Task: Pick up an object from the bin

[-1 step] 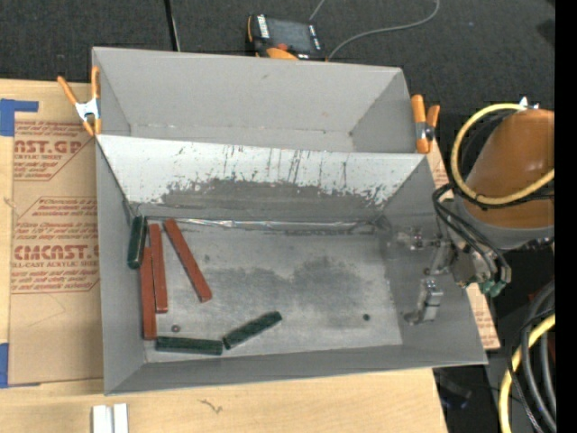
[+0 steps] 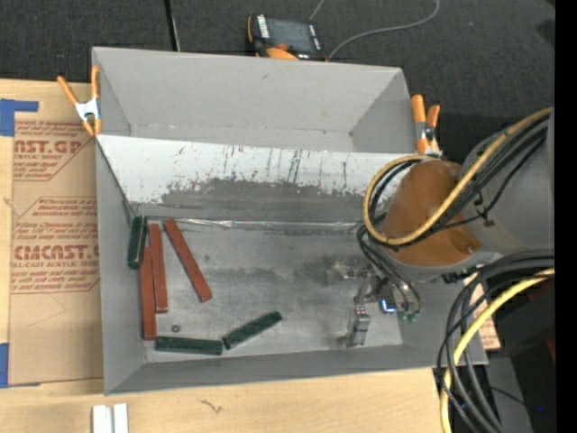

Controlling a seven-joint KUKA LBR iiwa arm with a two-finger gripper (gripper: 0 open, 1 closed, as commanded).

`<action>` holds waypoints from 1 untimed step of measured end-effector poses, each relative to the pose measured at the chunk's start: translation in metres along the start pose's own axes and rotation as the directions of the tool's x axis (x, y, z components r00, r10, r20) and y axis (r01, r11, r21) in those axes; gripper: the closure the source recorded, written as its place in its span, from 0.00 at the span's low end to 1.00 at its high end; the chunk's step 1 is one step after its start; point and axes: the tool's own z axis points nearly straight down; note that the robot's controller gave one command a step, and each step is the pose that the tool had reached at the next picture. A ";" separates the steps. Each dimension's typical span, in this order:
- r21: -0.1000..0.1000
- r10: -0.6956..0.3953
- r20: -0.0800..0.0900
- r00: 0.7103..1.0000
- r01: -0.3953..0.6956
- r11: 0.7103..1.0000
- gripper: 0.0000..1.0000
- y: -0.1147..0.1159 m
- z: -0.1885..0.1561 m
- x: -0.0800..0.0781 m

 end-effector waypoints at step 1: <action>-0.002 0.009 0.014 1.000 -0.009 1.000 0.00 0.087 -0.068 -0.026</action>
Offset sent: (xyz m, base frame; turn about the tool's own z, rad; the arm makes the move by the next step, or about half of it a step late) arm 0.0257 0.0800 0.0648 0.0182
